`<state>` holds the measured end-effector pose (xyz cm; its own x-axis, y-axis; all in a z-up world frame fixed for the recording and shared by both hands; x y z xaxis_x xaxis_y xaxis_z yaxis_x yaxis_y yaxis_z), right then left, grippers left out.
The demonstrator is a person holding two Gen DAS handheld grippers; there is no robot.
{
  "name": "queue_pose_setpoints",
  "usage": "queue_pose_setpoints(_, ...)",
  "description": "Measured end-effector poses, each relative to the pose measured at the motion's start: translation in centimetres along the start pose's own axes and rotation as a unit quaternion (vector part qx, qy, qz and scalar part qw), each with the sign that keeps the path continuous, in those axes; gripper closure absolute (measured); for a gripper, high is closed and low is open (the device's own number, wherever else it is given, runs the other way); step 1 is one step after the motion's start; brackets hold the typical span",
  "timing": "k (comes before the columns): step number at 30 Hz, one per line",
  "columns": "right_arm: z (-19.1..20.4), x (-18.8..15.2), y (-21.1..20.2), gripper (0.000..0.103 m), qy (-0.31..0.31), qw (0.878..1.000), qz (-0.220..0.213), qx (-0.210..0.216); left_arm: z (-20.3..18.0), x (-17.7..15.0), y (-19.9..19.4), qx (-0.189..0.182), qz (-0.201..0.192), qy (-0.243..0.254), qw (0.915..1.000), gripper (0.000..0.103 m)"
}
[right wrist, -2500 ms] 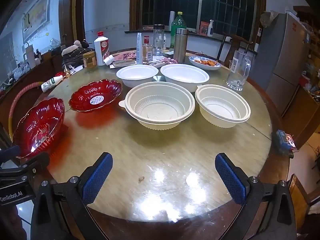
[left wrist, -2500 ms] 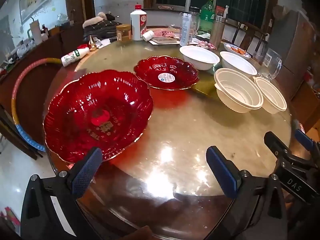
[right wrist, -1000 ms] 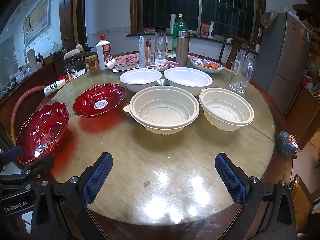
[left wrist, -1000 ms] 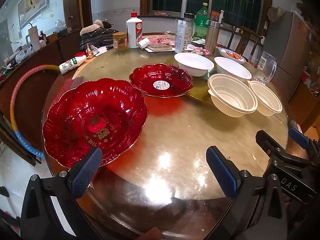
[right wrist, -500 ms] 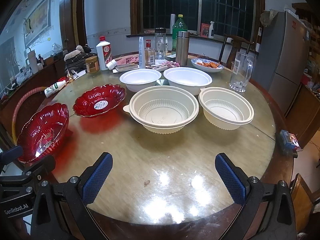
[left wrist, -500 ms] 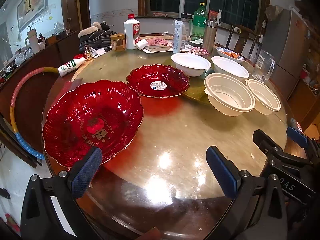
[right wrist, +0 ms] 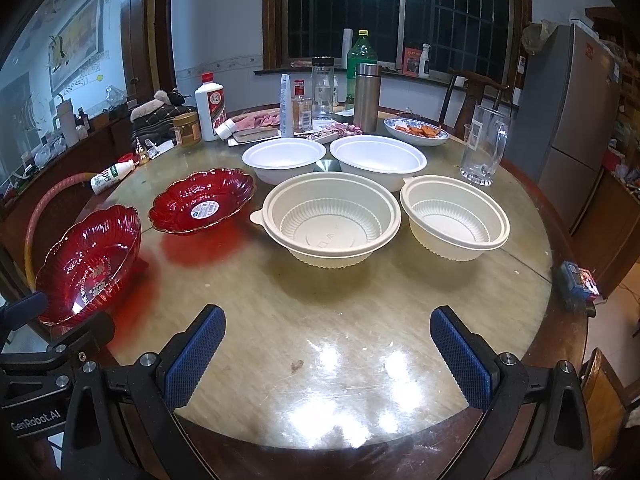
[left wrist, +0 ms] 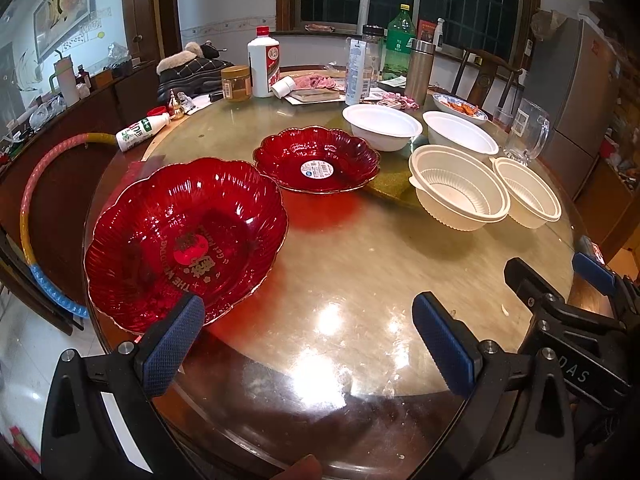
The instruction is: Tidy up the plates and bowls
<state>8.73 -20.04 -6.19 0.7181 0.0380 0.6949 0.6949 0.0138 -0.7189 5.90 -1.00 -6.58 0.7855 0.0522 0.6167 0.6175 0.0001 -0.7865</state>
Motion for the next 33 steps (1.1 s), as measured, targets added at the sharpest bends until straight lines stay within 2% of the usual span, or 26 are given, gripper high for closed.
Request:
queue_pose_setpoints(28, 0.3, 0.1, -0.4, 0.000, -0.002, 1.000, -0.003, 0.002, 0.0, 0.1, -0.9, -0.004, -0.002, 0.010, 0.9999, 0.000)
queue_pose_setpoints(30, 0.5, 0.2, -0.5, 0.000, -0.002, 1.000, -0.004, 0.006, 0.4, 0.2, -1.4, -0.007, -0.005, 0.014, 0.9999, 0.000)
queue_pose_setpoints(33, 1.1, 0.2, -0.6, 0.000, 0.004, 0.999, 0.002, 0.037, 2.2, 0.5, -3.1, -0.012, -0.024, 0.008, 0.9996, 0.000)
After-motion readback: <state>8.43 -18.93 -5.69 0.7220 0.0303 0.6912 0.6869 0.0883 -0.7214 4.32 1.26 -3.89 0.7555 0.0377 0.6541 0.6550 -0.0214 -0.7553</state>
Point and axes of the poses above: each gripper's, at about its wrist camera, not at the fingertips, and y roughly the way its jaws point, z to its left, x to its top, the point moved 10 cm from there along y, roughly the way its jaws point, and after that the axes turned 4 degrees about z, right-handed, at the moved point
